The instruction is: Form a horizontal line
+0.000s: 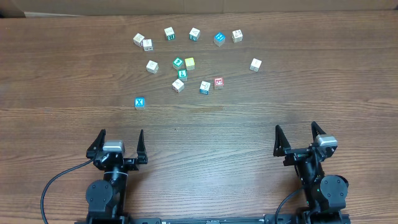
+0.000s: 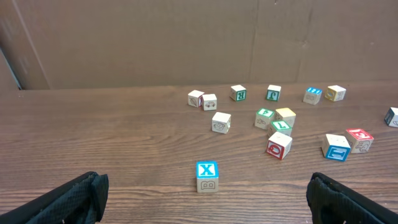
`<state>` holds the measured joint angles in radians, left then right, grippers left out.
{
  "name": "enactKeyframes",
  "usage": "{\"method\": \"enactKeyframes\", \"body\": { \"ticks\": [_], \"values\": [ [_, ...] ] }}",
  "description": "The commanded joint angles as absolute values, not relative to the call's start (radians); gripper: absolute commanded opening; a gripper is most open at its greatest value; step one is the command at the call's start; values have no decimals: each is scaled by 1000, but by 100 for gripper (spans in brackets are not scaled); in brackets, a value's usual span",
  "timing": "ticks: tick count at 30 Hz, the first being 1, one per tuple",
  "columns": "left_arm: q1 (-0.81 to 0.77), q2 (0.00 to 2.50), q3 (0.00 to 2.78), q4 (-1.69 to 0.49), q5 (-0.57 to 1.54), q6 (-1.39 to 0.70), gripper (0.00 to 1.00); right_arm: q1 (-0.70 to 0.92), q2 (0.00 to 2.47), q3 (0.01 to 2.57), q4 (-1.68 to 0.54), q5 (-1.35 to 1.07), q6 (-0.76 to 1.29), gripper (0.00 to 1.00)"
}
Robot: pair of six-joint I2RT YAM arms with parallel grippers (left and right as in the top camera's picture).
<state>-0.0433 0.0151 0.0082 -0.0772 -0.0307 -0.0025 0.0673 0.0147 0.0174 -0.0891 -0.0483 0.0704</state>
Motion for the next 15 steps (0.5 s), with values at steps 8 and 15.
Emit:
{"method": "enactKeyframes", "body": {
  "ticks": [8, 15],
  "values": [
    [-39, 4, 5, -76, -21, -23, 100, 73, 3, 8, -81, -47, 62, 100],
    [-39, 4, 5, -76, -21, -23, 99, 73, 3, 8, -81, -47, 62, 100]
  ]
}}
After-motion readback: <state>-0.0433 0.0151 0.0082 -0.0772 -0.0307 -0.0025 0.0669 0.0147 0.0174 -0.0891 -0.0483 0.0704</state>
